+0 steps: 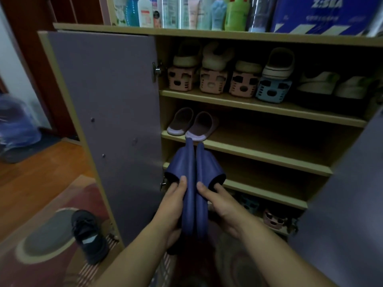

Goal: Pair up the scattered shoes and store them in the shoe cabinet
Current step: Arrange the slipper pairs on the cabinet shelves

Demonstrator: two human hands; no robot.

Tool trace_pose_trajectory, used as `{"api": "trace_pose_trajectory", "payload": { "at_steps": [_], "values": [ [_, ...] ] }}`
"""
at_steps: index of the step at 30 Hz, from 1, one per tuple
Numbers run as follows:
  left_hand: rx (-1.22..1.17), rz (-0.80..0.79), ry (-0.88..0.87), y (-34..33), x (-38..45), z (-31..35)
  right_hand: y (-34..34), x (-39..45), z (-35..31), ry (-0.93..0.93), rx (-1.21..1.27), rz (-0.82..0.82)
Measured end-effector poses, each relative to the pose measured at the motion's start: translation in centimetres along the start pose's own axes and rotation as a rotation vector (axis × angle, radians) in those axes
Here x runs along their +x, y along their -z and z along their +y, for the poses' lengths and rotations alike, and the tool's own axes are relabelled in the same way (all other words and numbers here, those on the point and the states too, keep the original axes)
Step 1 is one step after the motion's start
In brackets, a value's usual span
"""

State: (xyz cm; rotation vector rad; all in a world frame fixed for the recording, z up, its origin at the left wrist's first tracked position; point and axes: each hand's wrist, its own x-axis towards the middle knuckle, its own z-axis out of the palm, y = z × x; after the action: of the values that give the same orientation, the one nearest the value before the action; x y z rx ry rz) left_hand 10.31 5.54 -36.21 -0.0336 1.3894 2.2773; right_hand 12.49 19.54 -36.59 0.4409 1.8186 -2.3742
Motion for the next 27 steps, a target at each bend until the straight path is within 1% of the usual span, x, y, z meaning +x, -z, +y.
{"api": "trace_pose_trajectory", "payload": {
  "at_steps": [2,4,6,8,9,10,11,12,13,14,15,17,18,20,22,23,25,27],
  "values": [
    [-0.039,-0.023,0.141,0.1,0.1,0.1,-0.2,0.3,-0.1,0.019,0.036,0.033],
    [-0.019,-0.07,0.204,0.2,0.5,-0.3,0.1,0.3,0.4,0.004,0.102,0.008],
    [0.012,-0.136,0.204,0.4,1.1,-0.7,0.6,0.0,1.0,-0.033,0.193,-0.1],
    [0.049,-0.208,0.163,0.6,1.8,-0.8,1.2,-0.2,1.4,-0.048,0.195,-0.173],
    [0.079,-0.203,0.118,0.6,2.3,-0.8,1.4,0.0,1.2,-0.031,0.16,-0.172],
    [0.116,-0.148,0.061,0.6,3.0,-0.8,1.6,0.3,0.6,0.007,0.117,-0.127],
    [0.161,-0.05,0.008,0.6,3.7,-0.6,1.9,0.7,0.0,0.056,0.006,-0.029],
    [0.211,0.062,-0.037,0.5,4.3,-0.4,2.3,1.2,-0.8,0.101,-0.175,0.132],
    [0.262,0.153,-0.075,0.4,5.1,0.0,3.0,2.1,-1.8,0.155,-0.437,0.324],
    [0.322,0.205,-0.105,0.4,5.7,0.3,3.8,2.8,-2.6,0.215,-0.681,0.49],
    [0.385,0.23,-0.125,0.4,6.1,0.5,4.7,3.7,-3.5,0.239,-0.863,0.643],
    [0.454,0.261,-0.113,0.5,7.0,0.3,6.9,5.9,-5.5,0.193,-0.965,0.843],
    [0.436,0.277,-0.096,0.4,7.3,0.1,8.1,7.1,-6.6,0.158,-1.007,0.908],
    [0.351,0.282,-0.062,-0.3,7.8,-0.4,10.4,9.8,-8.5,0.107,-1.114,0.985],
    [0.293,0.285,-0.024,-1.4,7.9,-0.7,12.3,12.1,-10.2,0.056,-1.168,1.001],
    [0.283,0.287,-0.022,-2.0,8.1,-0.9,13.3,13.4,-10.8,0.025,-1.204,0.973],
    [0.267,0.27,-0.044,-3.1,8.1,-1.0,14.9,15.0,-10.6,-0.043,-1.321,0.833],
    [0.229,0.236,-0.051,-3.6,8.3,-0.8,15.9,15.6,-9.6,-0.026,-1.408,0.723]
  ]
}}
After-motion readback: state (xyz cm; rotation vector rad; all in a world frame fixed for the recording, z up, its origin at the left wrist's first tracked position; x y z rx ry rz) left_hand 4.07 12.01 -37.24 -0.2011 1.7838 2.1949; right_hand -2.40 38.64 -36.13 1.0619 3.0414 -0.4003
